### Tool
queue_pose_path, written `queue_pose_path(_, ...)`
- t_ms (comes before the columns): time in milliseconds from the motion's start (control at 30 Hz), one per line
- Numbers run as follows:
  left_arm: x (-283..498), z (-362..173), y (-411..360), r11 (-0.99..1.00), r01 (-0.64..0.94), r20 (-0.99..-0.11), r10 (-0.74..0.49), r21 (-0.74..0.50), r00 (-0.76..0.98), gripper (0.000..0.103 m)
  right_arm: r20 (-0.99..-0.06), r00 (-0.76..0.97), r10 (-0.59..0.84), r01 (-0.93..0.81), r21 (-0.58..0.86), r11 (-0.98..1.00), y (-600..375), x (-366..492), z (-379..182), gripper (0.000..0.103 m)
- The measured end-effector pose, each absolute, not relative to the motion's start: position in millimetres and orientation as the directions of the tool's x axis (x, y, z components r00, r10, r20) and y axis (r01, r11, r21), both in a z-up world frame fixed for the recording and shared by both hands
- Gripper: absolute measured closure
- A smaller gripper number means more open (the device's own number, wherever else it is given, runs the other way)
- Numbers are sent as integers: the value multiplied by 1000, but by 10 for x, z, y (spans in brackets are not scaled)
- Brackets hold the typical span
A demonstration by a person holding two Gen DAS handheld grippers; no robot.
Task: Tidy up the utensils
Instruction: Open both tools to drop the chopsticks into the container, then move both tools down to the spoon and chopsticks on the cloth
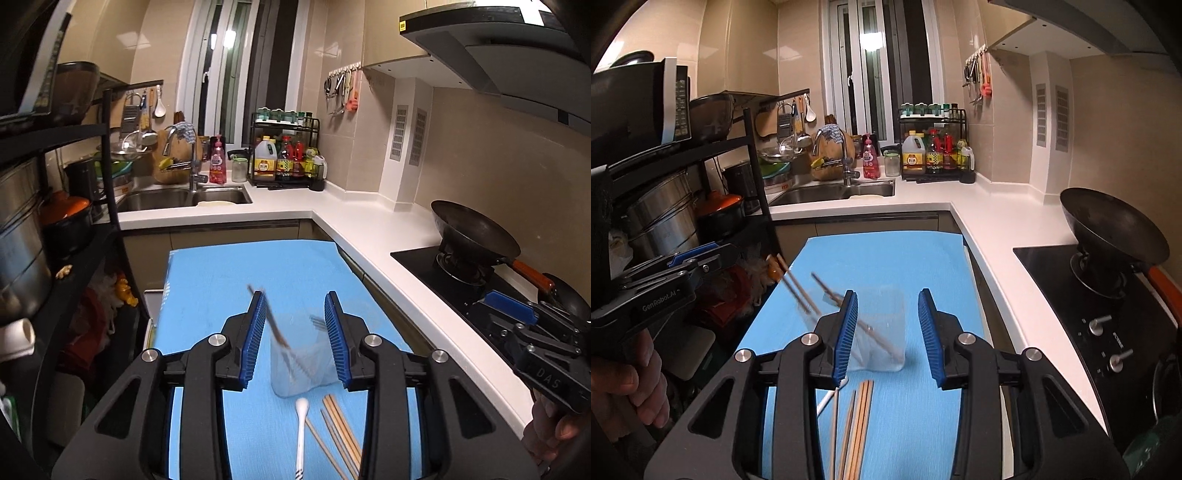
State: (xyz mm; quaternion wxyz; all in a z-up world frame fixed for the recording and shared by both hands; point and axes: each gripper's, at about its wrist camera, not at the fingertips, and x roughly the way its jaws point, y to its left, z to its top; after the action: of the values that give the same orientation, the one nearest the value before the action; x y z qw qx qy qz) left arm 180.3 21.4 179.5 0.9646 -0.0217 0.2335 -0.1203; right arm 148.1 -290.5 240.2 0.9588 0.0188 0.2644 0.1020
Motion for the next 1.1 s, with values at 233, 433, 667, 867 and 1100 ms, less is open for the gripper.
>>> queue_pose_path(233, 1208, 1249, 287, 975, 198, -461, -223, -103, 859, 69, -546, 808, 223, -177, 137, 975, -2994, 934, 1872, 74)
queue_pose_path(433, 845, 630, 315, 973, 173, -512, -227, -151, 829, 70, -610, 755, 240, -172, 169, 970, -2985, 661, 1277, 98)
queue_pose_path(667, 770, 97, 283, 977, 149, -587, -212, -154, 781, 90, -689, 675, 265, -166, 207, 964, -2801, 569, 659, 98)
queue_pose_path(867, 797, -86, 357, 977, 142, -617, -210, -158, 759, 90, -744, 612, 269, -176, 204, 963, -2651, 668, 396, 95)
queue_pose_path(1100, 835, -157, 382, 975, 137, -629, -219, -177, 745, 90, -792, 552, 260, -184, 188, 965, -2565, 715, 227, 95)
